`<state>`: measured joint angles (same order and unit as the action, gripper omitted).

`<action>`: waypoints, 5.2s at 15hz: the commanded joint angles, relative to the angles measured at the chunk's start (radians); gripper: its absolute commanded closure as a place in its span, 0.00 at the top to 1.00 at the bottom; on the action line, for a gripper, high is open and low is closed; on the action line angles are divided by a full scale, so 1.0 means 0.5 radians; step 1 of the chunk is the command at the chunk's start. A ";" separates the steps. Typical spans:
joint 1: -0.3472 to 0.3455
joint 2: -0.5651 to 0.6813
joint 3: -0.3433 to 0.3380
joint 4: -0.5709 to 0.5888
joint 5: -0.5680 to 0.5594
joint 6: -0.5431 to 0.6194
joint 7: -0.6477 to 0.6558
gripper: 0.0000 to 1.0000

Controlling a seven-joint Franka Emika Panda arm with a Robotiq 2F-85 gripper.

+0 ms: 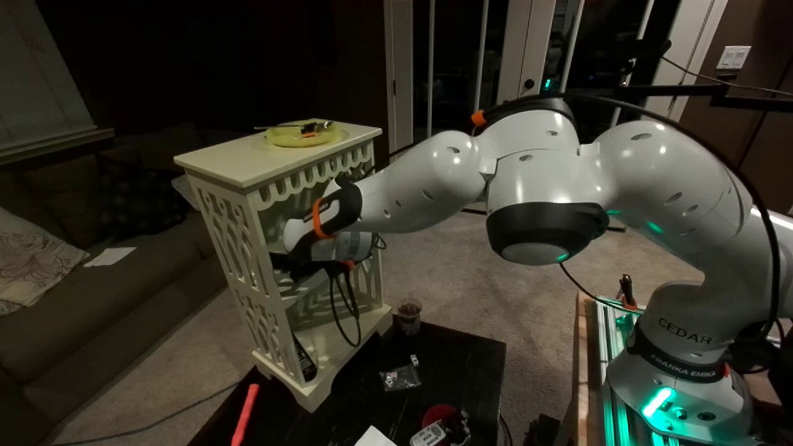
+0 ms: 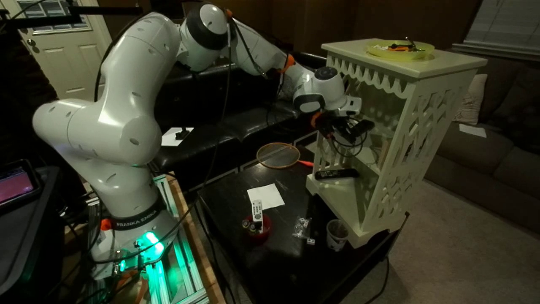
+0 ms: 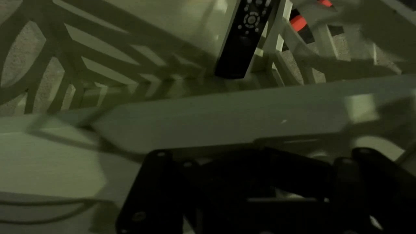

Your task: Move the remote to the surface above the top shelf

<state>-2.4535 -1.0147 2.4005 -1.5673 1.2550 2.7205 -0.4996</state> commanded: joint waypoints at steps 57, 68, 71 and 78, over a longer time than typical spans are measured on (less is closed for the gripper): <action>0.102 -0.973 -0.947 0.492 1.754 -0.846 -0.863 1.00; 0.040 -0.995 -0.974 0.588 1.786 -0.987 -0.883 0.44; 0.065 -0.941 -1.004 0.482 1.790 -1.070 -0.939 0.42; 0.260 -0.652 -0.994 -0.263 1.884 -1.436 -1.318 0.42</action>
<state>-2.3804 -1.4225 1.8932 -1.5009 2.1746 2.0923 -1.0448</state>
